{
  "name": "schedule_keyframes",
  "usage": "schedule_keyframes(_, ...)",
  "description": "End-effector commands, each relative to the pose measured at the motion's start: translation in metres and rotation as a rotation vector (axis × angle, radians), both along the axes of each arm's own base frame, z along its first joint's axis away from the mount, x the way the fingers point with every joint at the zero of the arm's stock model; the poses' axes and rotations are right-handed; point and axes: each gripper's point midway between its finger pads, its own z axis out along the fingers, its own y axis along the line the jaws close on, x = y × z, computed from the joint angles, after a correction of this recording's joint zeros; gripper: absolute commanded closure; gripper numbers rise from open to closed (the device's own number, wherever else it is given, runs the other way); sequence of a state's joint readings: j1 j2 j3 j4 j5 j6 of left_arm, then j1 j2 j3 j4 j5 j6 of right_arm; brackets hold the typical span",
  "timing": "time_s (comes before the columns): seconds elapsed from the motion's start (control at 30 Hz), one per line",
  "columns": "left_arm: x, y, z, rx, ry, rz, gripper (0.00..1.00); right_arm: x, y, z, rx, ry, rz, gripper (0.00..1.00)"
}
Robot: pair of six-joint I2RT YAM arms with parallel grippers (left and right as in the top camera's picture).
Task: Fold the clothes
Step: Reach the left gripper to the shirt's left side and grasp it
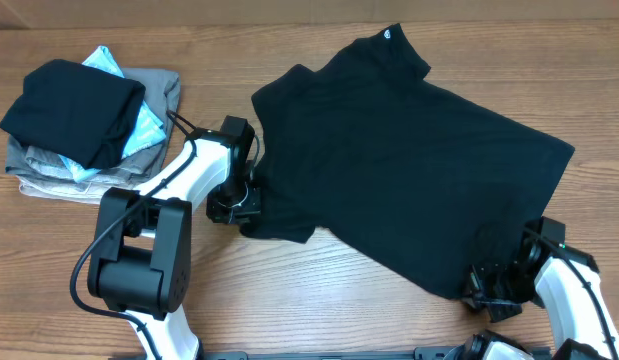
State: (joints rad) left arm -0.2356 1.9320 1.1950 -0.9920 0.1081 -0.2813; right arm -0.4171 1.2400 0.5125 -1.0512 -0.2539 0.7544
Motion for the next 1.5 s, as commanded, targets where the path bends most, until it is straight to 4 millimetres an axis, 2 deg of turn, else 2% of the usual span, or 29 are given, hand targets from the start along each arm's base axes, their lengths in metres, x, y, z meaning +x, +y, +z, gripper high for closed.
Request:
schedule_keyframes(0.0,-0.004,-0.003,0.005,-0.011,0.03,-0.008,0.96,0.015,-0.009,0.014,-0.032,-0.041,0.031,0.96)
schedule_keyframes(0.17,-0.004,0.001,0.038,-0.008,-0.024,0.042,0.96,0.021,-0.012,0.029,-0.031,-0.041,0.031,0.96)
schedule_keyframes(0.3,-0.006,0.002,0.067,-0.02,-0.091,0.054,0.96,0.02,-0.006,0.033,0.003,-0.036,0.031,0.96)
schedule_keyframes(0.5,-0.01,0.01,0.101,-0.006,-0.186,0.08,0.96,0.0,0.003,0.037,0.04,0.047,0.03,0.96)
schedule_keyframes(0.6,-0.016,0.013,0.108,0.004,-0.186,0.079,0.96,0.0,0.003,0.038,0.042,0.05,0.028,0.96)
schedule_keyframes(0.8,-0.034,0.019,0.108,0.034,-0.115,0.076,0.96,-0.003,0.002,0.046,0.042,0.072,0.03,0.96)
schedule_keyframes(0.9,-0.036,0.023,0.108,0.052,-0.108,0.074,0.96,-0.002,-0.002,0.054,0.024,0.078,0.033,0.96)
schedule_keyframes(1.07,-0.014,0.016,0.118,0.022,-0.193,0.078,0.96,0.011,-0.007,0.071,0.007,0.044,0.033,0.96)
schedule_keyframes(1.33,0.037,0.004,0.178,-0.036,-0.414,0.062,0.96,0.027,-0.014,0.078,-0.02,-0.014,0.025,0.96)
schedule_keyframes(1.47,0.06,-0.004,0.194,-0.07,-0.51,0.045,0.96,0.033,-0.017,0.077,-0.032,-0.04,0.024,0.96)
